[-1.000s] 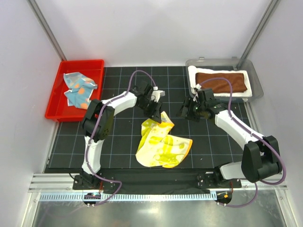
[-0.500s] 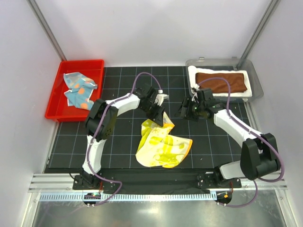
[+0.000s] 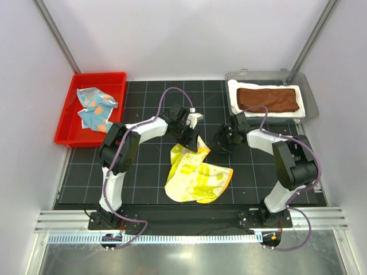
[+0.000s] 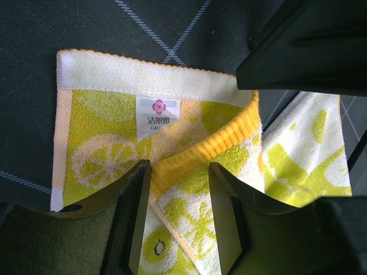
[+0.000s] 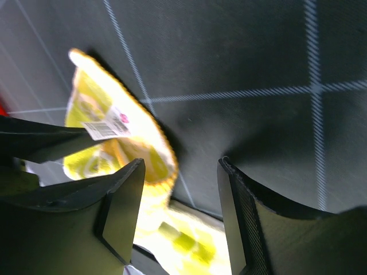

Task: Fold and stack the towels
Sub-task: Flatten out the crumpled towel

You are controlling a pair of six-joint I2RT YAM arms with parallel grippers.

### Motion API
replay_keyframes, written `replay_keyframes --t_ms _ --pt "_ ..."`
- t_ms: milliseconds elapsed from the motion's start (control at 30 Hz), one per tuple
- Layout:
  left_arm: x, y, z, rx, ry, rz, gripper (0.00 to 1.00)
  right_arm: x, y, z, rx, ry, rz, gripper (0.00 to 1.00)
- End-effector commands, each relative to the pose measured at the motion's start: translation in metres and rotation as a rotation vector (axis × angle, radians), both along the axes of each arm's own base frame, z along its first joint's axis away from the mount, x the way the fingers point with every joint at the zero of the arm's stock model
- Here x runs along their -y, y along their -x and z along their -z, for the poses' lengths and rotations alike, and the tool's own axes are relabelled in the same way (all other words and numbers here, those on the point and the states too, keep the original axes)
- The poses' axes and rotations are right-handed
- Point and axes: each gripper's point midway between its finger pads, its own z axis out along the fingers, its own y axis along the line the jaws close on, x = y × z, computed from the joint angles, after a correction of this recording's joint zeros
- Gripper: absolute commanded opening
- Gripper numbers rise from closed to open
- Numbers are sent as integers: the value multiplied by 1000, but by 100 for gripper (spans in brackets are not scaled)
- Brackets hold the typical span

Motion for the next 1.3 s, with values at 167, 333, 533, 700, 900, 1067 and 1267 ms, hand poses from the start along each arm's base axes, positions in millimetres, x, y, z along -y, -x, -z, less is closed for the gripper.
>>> replay_keyframes --t_ms 167,333,533,700,900,1067,1267 --pt "-9 -2 9 5 -41 -37 49 -31 -19 -4 36 -158 62 60" --pt "-11 -7 -20 76 -22 -51 49 -42 -25 -12 50 -211 45 41" --pt "-24 -17 -111 288 82 -71 62 -26 -7 -36 100 -99 -71 1" --pt "-26 -11 -114 276 58 -8 64 2 25 -22 140 42 -158 1" --pt "-5 7 -72 88 122 103 63 1 35 -24 218 25 -223 1" --pt "13 15 -58 -5 160 140 60 5 34 -37 239 31 -187 1" --pt "37 29 -76 13 214 158 61 0 24 -76 290 -5 -129 1"
